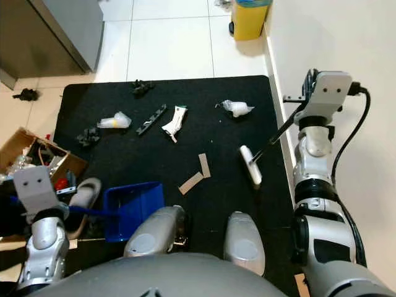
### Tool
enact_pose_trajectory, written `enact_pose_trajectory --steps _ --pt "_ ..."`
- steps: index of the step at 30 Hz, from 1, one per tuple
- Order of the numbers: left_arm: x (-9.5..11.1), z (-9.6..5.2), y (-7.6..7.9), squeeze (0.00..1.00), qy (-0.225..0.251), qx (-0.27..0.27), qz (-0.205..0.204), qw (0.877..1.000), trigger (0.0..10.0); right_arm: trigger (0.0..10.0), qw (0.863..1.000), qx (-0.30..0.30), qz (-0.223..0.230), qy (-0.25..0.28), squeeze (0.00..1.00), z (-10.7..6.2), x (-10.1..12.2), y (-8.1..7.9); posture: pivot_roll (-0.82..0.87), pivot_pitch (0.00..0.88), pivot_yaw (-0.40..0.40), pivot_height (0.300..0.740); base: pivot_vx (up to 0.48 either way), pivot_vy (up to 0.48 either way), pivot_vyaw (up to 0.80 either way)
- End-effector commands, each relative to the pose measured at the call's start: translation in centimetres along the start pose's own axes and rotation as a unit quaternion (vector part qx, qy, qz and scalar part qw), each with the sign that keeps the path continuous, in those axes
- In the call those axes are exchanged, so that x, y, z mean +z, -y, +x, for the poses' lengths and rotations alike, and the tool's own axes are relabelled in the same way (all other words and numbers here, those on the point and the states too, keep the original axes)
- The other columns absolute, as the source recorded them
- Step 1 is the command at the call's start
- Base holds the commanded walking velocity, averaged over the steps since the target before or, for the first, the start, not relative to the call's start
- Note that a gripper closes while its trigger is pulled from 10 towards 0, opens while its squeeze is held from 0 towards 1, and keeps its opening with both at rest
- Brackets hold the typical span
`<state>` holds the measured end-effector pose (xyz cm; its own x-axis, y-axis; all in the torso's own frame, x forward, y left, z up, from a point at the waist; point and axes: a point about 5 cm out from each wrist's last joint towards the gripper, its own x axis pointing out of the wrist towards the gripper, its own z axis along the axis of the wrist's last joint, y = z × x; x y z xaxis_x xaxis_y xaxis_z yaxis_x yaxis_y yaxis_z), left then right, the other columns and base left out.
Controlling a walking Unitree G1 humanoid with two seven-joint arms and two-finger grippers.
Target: Sweep floor
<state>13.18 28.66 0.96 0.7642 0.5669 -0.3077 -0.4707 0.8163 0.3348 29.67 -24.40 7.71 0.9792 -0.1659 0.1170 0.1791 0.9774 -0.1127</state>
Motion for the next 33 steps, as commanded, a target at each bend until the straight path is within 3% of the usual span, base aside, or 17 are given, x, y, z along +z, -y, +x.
enact_pose_trajectory --steps 1,12,16,26,33 --pt "0.2 0.6 -0.8 0.00 -0.012 0.036 -0.008 0.999 10.0 10.0 1.000 0.001 0.001 0.003 0.00 0.2 0.1 -0.2 0.14 0.000 0.007 0.740 0.000 0.000 0.00" --pt "0.8 1.1 -2.3 0.00 -0.064 0.133 -0.035 0.988 10.0 10.0 1.000 -0.009 0.002 0.000 0.00 0.2 0.2 0.3 0.13 0.000 0.013 0.740 0.000 0.000 0.00" --pt "0.9 1.3 -2.5 0.00 -0.074 0.146 -0.036 0.986 10.0 10.0 1.000 -0.009 0.002 -0.003 0.00 0.1 0.1 0.3 0.13 0.000 0.012 0.740 0.000 0.000 0.00" --pt "2.3 2.8 -2.0 0.00 -0.042 0.119 -0.013 0.992 10.0 10.0 1.000 -0.007 0.002 -0.003 0.00 0.2 0.1 0.2 0.13 0.000 0.012 0.740 0.000 0.000 0.00" --pt "5.4 4.1 0.6 0.00 0.018 0.047 -0.022 0.998 10.0 10.0 1.000 -0.009 0.002 -0.002 0.00 0.1 0.1 0.1 0.13 0.000 0.014 0.740 0.000 0.000 0.00"
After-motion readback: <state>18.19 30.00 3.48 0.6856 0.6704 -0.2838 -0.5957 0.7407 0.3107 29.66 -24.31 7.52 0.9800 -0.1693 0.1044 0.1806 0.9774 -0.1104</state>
